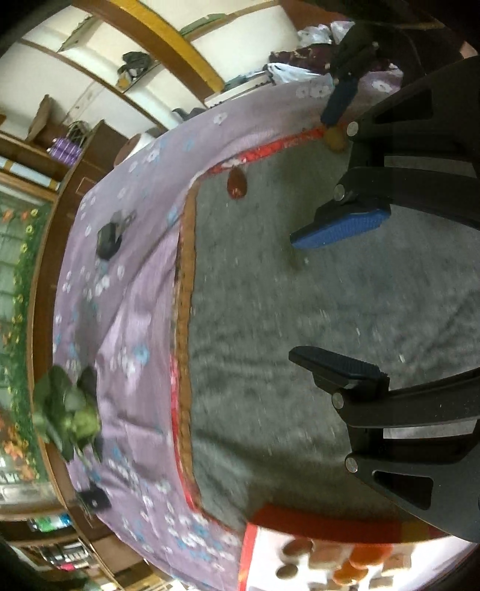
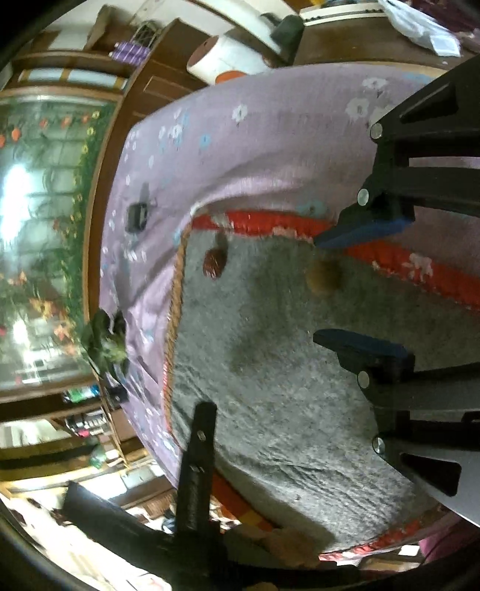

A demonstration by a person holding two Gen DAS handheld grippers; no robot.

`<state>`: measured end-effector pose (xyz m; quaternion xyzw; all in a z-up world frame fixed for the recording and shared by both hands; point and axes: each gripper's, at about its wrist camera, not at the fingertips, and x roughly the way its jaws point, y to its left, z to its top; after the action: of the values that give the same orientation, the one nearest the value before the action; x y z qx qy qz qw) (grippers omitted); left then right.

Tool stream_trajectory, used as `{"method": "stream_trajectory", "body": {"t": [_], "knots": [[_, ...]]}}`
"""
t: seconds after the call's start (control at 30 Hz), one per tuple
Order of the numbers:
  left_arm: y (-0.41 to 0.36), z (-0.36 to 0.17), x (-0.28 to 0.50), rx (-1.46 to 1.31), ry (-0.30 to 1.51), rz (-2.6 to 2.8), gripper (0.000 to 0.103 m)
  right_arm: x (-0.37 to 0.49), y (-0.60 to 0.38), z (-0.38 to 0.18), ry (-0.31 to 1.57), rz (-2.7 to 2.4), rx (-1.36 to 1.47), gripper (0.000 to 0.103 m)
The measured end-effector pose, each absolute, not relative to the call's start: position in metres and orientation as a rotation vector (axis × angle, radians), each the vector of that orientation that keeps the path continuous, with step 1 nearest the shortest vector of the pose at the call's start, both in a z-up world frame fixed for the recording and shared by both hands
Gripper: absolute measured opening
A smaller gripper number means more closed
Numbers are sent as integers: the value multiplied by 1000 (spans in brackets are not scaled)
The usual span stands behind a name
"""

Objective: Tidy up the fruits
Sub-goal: 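Move both open tools back over the last date and kiwi on the felt, then grasp the last red date with the left tool while the right tool grasps a brown kiwi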

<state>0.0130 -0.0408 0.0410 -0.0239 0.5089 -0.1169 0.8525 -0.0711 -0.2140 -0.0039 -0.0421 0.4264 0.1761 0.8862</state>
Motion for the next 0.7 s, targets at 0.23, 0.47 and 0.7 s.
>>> {"method": "stream_trajectory", "body": {"t": [0.23,0.47,0.7], "knots": [[-80,35,34,-21,1098,-278,55,-64,-225,-16,886,383,-50,21],[-124,28,61,-21,1131,-295,55,-66,-233,-18,872,413,-5,21],[-148,18,77,-40,1183,-284,54,-67,-236,-18,865,437,11,21]]}}
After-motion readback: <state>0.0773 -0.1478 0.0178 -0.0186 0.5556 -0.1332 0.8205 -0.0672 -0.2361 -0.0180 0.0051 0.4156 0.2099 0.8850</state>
